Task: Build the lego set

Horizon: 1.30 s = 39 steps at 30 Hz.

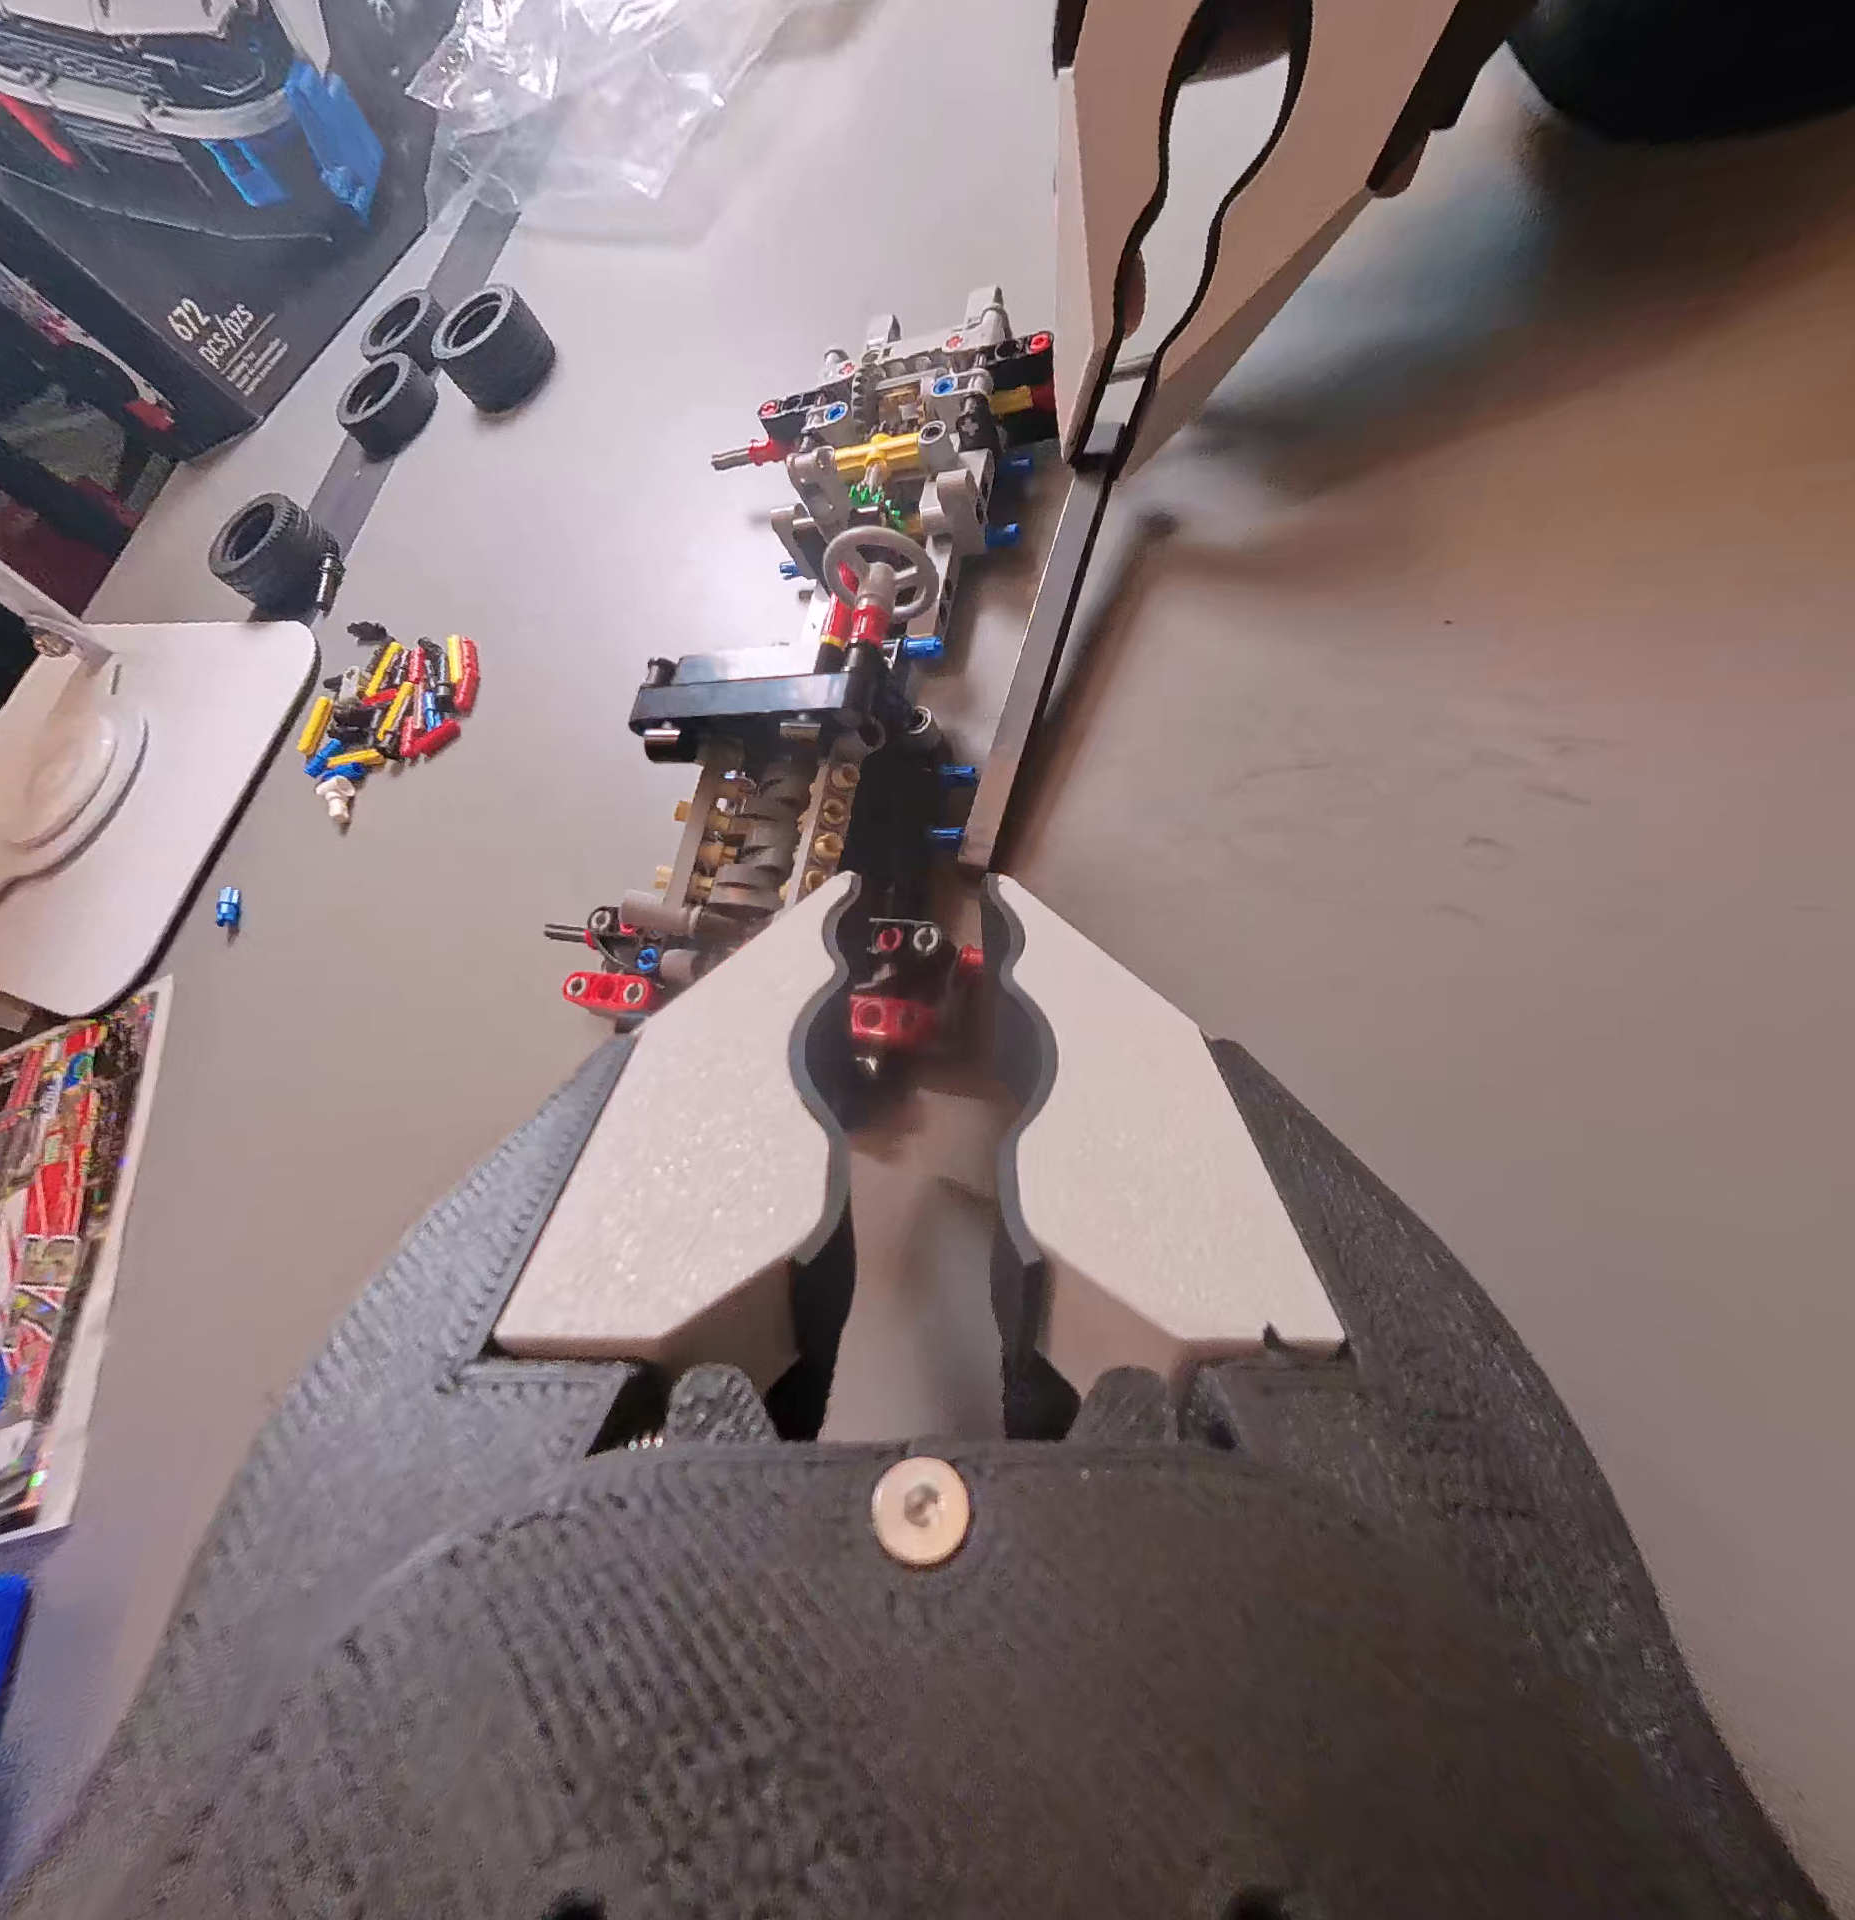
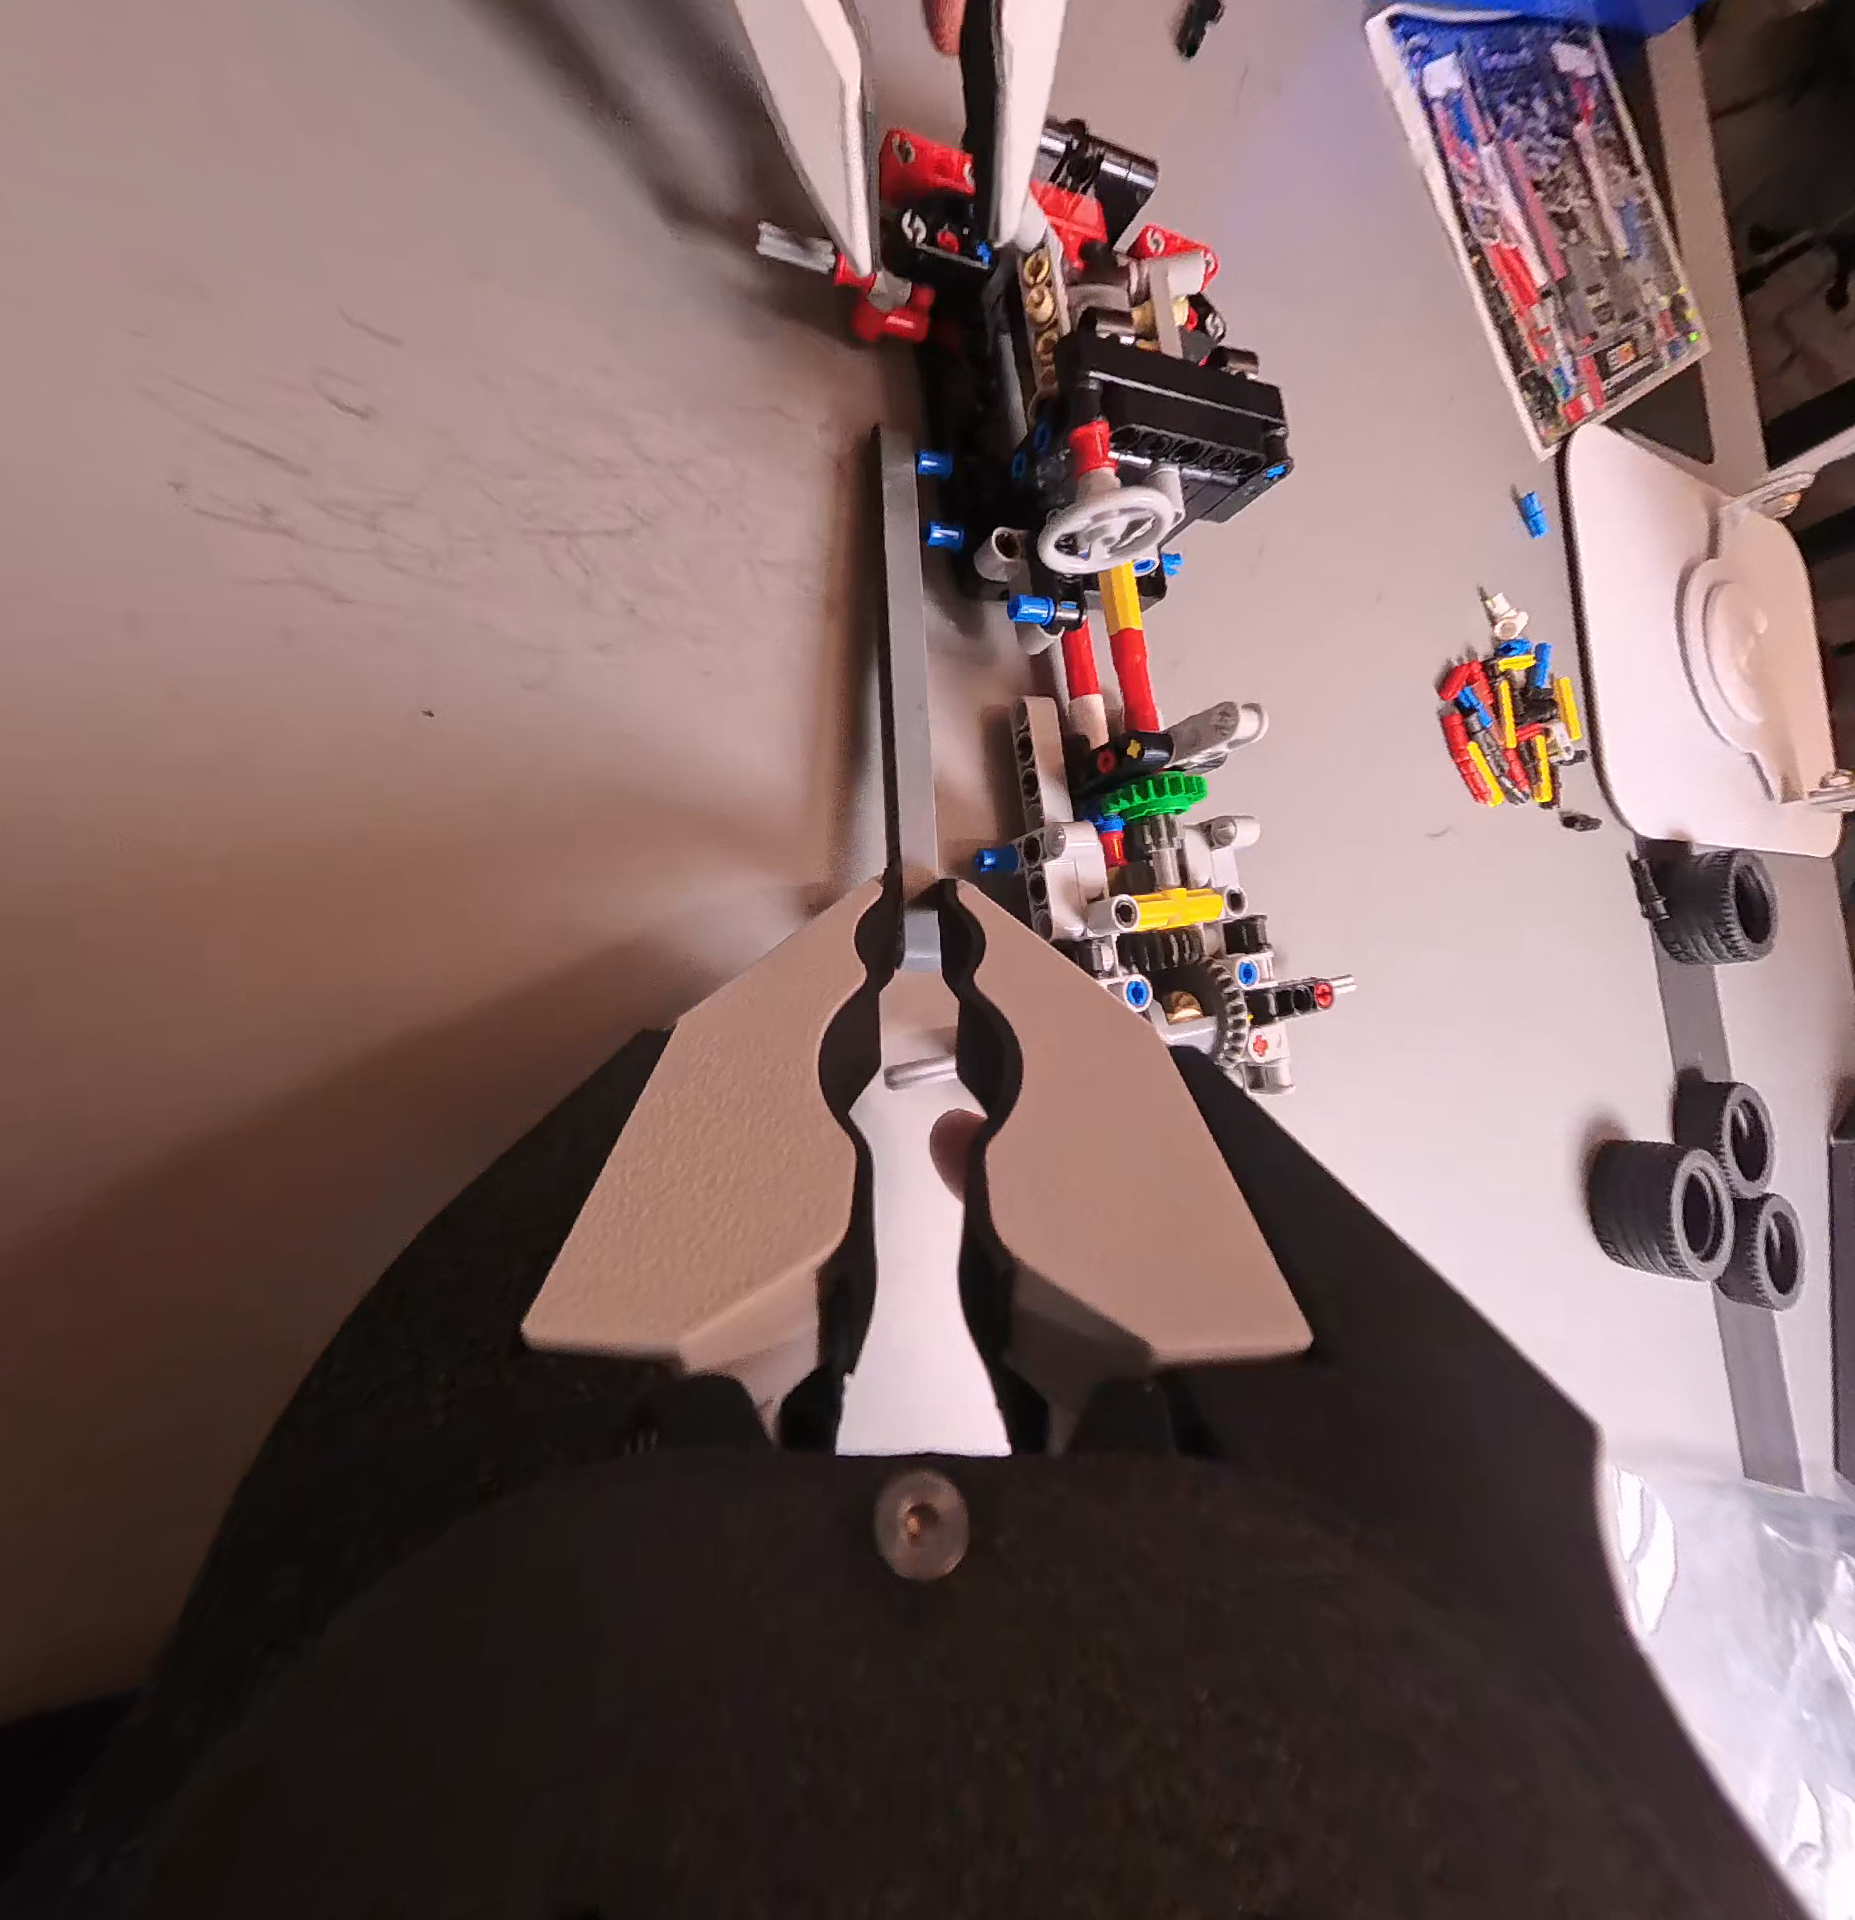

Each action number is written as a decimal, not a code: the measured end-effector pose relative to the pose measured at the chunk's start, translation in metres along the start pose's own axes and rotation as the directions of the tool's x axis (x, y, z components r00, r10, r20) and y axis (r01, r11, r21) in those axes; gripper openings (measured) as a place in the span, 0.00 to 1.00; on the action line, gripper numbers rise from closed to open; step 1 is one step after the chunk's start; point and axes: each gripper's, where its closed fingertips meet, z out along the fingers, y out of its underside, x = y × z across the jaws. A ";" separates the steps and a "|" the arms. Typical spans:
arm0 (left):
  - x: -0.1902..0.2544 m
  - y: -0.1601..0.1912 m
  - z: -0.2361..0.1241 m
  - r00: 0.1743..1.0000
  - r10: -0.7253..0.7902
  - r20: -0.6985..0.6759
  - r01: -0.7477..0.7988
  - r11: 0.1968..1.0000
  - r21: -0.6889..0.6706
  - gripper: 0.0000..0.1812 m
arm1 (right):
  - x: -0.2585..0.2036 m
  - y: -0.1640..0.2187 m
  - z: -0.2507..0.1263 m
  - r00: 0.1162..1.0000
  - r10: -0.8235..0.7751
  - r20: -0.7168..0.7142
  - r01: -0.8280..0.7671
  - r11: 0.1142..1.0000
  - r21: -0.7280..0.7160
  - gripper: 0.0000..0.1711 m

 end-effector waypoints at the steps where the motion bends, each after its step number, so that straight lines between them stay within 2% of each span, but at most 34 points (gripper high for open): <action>1: 0.000 0.000 0.002 1.000 0.020 0.009 -0.020 1.000 -0.014 0.12 | 0.000 0.001 0.001 1.000 -0.006 0.004 0.006 1.000 -0.012 0.03; 6: -0.010 -0.002 0.007 0.993 0.106 0.060 -0.100 0.990 -0.102 0.26 | 0.001 0.001 0.003 0.999 -0.023 0.040 0.025 0.999 -0.047 0.03; 9: -0.017 -0.005 0.008 0.989 0.132 0.063 -0.122 0.982 -0.143 0.34 | 0.004 -0.005 0.003 0.999 -0.014 0.044 0.015 1.000 -0.015 0.03; 17: -0.020 0.005 0.023 0.985 0.174 0.011 -0.167 0.960 -0.226 0.44 | 0.003 -0.002 0.002 0.990 0.113 0.086 -0.115 0.993 0.018 0.03; 21: -0.022 0.004 0.029 0.984 0.179 -0.002 -0.174 0.956 -0.234 0.46 | 0.004 -0.002 0.001 0.984 0.148 0.102 -0.153 0.987 0.046 0.03; 28: -0.021 0.005 0.034 0.989 0.117 -0.095 -0.136 0.963 -0.233 0.49 | 0.003 -0.008 -0.003 0.986 0.119 0.116 -0.134 0.982 0.132 0.03; 39: -0.024 0.008 0.038 0.985 0.101 -0.143 -0.132 0.963 -0.234 0.43 | 0.006 -0.009 -0.008 0.984 0.132 0.122 -0.153 0.971 0.184 0.02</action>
